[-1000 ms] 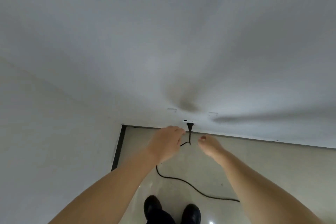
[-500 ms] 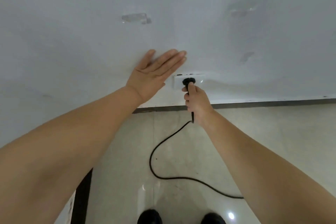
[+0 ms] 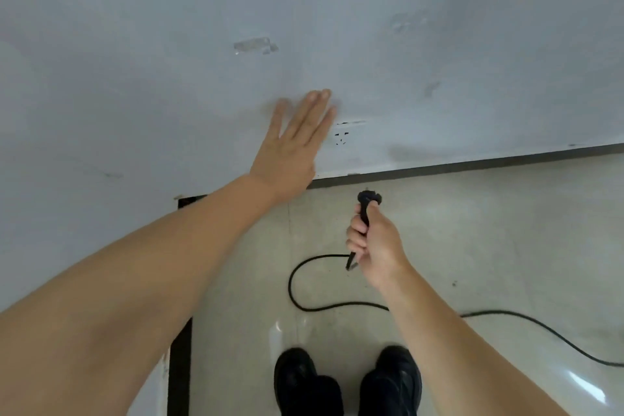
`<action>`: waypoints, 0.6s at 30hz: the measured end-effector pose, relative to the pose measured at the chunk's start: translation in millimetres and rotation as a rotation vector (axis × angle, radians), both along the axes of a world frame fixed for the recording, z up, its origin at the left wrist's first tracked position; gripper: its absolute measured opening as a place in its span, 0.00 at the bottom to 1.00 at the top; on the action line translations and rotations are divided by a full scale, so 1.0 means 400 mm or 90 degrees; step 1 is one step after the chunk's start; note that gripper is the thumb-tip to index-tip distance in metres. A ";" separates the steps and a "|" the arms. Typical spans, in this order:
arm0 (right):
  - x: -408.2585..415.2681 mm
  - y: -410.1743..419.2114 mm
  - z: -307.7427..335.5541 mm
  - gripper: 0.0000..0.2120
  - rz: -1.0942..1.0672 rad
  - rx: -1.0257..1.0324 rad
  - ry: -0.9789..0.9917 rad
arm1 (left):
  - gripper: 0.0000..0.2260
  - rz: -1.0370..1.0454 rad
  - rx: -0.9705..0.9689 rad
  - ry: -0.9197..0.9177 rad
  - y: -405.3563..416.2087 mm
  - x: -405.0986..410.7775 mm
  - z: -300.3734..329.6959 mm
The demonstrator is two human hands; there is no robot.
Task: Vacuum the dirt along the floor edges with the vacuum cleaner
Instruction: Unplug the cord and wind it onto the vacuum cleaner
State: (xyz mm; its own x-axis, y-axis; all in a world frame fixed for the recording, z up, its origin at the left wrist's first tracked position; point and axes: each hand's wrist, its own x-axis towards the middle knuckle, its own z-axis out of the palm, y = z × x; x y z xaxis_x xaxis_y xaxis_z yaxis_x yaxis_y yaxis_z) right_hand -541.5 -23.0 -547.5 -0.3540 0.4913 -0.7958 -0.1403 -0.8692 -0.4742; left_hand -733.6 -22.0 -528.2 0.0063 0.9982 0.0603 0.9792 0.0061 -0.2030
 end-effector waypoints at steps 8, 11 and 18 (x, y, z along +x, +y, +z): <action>0.088 0.094 0.509 0.16 -0.120 -0.023 0.035 | 0.10 0.334 -0.327 -0.918 -0.241 0.331 0.403; 0.183 0.071 0.701 0.16 0.420 0.277 -0.422 | 0.12 0.270 -0.259 -0.907 -0.264 0.350 0.623; 0.300 -0.031 1.165 0.08 0.460 0.614 -0.307 | 0.15 0.061 -0.221 -0.802 -0.186 0.330 1.137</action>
